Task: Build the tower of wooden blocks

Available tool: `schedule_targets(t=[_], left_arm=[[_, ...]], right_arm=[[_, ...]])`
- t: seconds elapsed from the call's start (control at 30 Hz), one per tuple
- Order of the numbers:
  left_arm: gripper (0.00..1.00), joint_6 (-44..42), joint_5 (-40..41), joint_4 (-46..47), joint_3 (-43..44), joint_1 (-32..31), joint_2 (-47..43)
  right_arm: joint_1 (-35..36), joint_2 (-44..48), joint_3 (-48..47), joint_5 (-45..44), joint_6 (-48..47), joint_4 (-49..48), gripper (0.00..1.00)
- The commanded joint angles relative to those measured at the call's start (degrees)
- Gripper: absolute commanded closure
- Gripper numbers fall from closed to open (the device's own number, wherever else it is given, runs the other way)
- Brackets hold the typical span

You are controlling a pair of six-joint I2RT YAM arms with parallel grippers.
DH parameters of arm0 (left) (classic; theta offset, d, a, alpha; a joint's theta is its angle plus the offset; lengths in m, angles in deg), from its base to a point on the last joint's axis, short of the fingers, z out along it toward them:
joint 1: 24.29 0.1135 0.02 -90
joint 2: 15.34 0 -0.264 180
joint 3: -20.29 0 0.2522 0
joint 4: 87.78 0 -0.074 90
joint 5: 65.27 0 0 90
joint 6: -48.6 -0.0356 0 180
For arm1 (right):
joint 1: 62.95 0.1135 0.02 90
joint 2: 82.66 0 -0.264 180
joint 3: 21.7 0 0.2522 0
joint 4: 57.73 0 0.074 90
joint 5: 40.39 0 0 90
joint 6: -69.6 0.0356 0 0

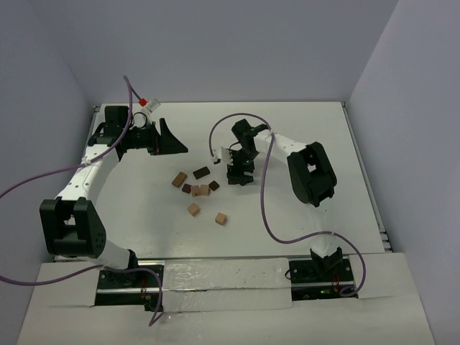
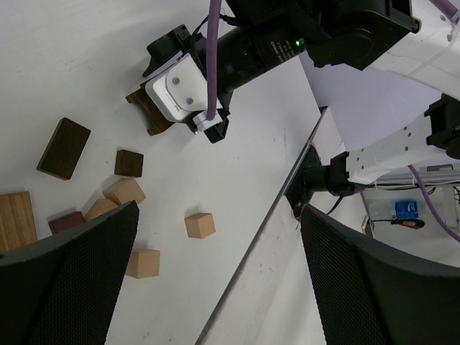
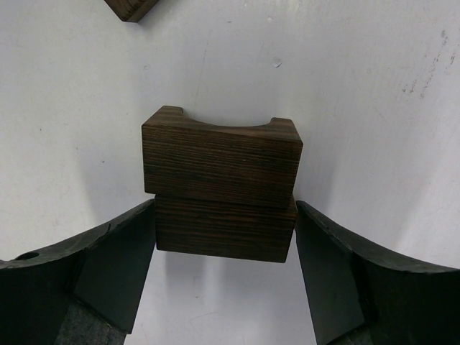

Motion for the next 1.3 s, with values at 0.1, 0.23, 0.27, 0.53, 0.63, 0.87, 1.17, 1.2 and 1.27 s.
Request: schedule_targets(t=[0.1,0.23,0.27,0.53,0.63,0.87,1.17,1.2,1.27], left_arm=[[0.01,-1.09,-1.71,-0.05,0.91,0.49,-0.28],[0.01,-1.21,-1.5,0.12,0.8,0.49,-0.25],[0.01,-1.28,-1.46,-0.06,0.82,0.49,-0.19],[0.01,-1.82,-1.33,-0.41,1.16,0.58,0.07],[0.01,-2.32,-1.09,-0.58,1.24,0.58,0.07],[0.01,-2.81,0.09,-0.76,0.93,0.67,0.07],[0.01,-3.15,4.91,0.16,-0.29,0.75,-1.92],[0.01,-3.19,5.49,0.28,-0.41,0.75,-2.02],[0.01,-3.27,6.68,0.32,-0.5,0.75,-2.04]], right_arm=[[0.74,0.03,0.16,0.01,-1.01,0.53,0.19],[0.74,0.21,0.53,0.02,-1.2,0.39,0.18],[0.74,0.15,0.52,0.02,-1.2,0.4,0.18],[0.73,0.34,0.7,-0.14,-0.74,-0.16,0.02],[0.74,0.5,0.53,-0.07,0.03,-0.4,0.0],[0.78,1.82,0.13,1.03,0.47,-0.18,0.0],[0.56,8.05,0.67,1.75,0.56,0.84,0.0],[0.64,8.58,0.7,1.85,0.63,1.06,0.0],[0.65,9.75,0.12,1.89,0.8,1.57,0.0]])
